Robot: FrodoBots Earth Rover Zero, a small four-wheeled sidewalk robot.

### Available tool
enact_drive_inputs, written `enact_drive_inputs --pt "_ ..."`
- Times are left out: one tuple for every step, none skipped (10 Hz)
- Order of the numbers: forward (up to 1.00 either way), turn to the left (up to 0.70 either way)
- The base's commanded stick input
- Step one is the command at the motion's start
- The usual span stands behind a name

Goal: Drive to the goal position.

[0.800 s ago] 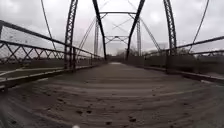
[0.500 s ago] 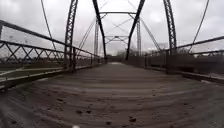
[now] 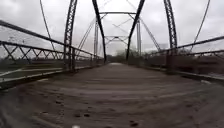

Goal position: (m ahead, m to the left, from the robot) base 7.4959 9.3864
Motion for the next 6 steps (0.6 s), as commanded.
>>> enact_drive_inputs --pt "0.7 0.0" --pt "0.7 0.0" --pt "0.7 0.0" --pt "0.7 0.0" --pt "0.7 0.0" --pt "0.7 0.0"
